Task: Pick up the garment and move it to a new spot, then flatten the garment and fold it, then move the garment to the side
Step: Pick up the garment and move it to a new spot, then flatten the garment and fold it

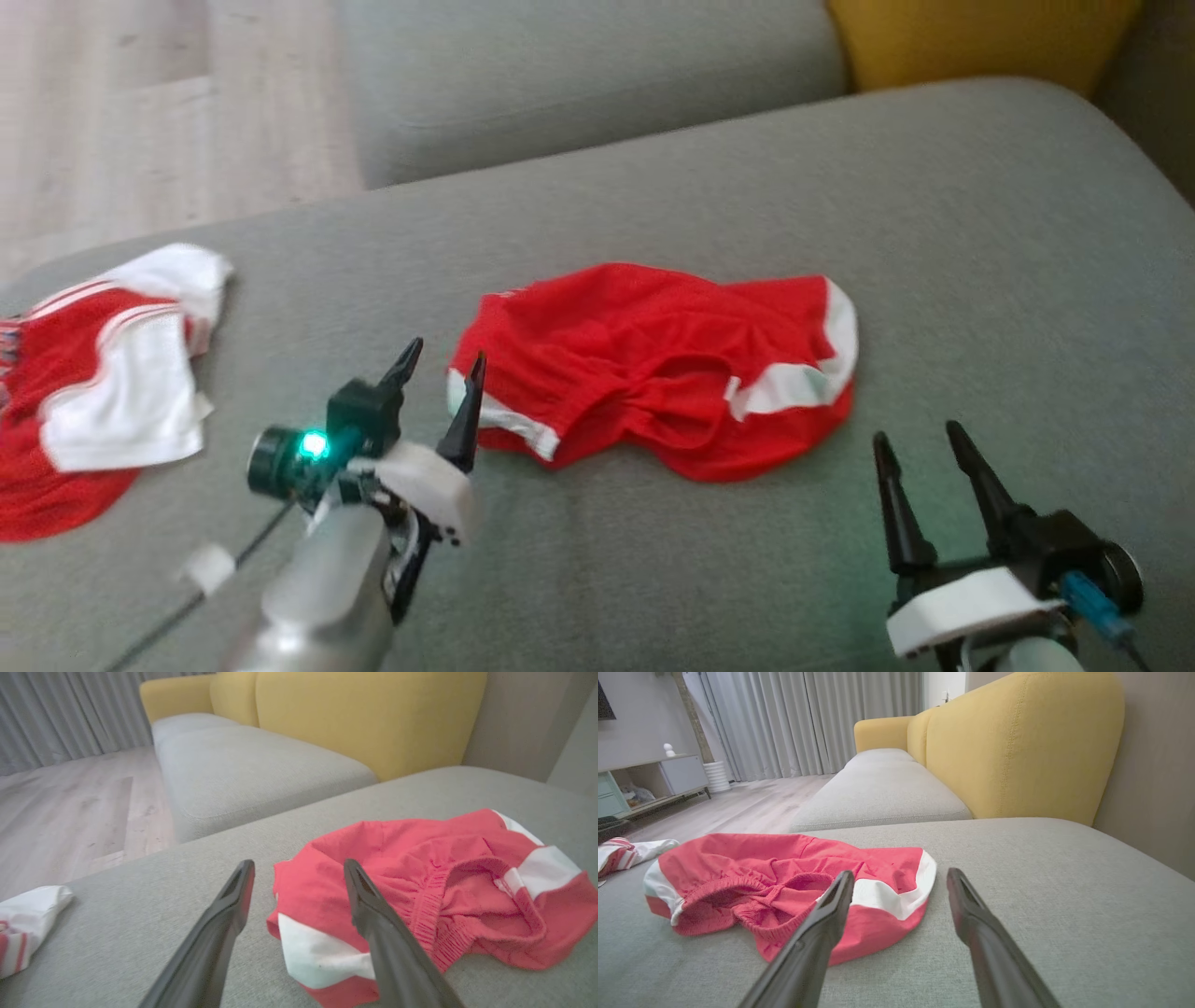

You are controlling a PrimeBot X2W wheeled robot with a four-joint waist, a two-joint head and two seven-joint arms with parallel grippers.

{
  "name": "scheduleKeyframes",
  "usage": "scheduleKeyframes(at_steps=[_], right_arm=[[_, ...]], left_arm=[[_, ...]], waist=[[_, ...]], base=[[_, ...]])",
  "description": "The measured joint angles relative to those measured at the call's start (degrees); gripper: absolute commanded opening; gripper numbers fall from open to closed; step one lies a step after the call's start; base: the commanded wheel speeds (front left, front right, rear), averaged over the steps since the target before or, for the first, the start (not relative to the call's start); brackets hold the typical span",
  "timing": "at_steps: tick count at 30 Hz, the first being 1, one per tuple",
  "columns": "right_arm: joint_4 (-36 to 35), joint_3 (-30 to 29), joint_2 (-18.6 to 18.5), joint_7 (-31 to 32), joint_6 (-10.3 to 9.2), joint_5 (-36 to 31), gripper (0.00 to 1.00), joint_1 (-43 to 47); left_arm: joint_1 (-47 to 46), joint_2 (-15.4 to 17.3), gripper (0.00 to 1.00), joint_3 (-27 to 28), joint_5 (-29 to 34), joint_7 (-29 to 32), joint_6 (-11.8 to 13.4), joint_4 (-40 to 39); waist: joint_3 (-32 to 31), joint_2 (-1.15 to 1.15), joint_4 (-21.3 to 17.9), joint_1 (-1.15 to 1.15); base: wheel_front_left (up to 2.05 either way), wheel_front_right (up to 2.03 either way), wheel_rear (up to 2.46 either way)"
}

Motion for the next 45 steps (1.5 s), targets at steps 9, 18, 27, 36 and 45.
scheduleKeyframes(at_steps=[9, 18, 27, 36, 45], right_arm=[[1.8, -1.1, 0.0, 0.0, 0.00, 3.7, 1.00, 4.2], [2.5, -0.7, 0.1, 0.0, 0.00, 3.6, 1.00, 7.6], [1.7, -0.7, 0.1, 0.0, 0.00, 3.4, 1.00, 10.4], [0.8, -0.7, 0.1, 0.0, 0.00, 3.1, 1.00, 10.4], [0.8, -0.7, 0.1, 0.0, 0.00, 2.6, 1.00, 10.4]], left_arm=[[24.0, 0.2, 1.00, 12.5, 3.1, 0.0, 6.1, -24.3], [39.7, -0.9, 1.00, 17.7, 10.0, 0.0, 6.8, -38.7], [44.5, -1.4, 1.00, 20.8, 13.2, 0.0, 6.2, -42.3], [44.5, -1.8, 1.00, 22.3, 13.9, 0.0, 4.7, -42.3], [44.6, -1.8, 1.00, 22.9, 14.4, 0.0, 4.4, -41.8]], waist=[[-4.0, 0.00, 6.9, 0.00], [-8.4, 0.00, 11.2, -0.01], [-9.9, 0.00, 11.7, -0.01], [-9.6, 0.00, 11.9, -0.01], [-9.7, 0.00, 12.0, 0.00]], base=[[0.00, 0.00, 0.00], [0.00, 0.00, 0.00], [0.00, 0.00, 0.00], [0.00, 0.00, 0.00], [0.00, 0.00, 0.00]])
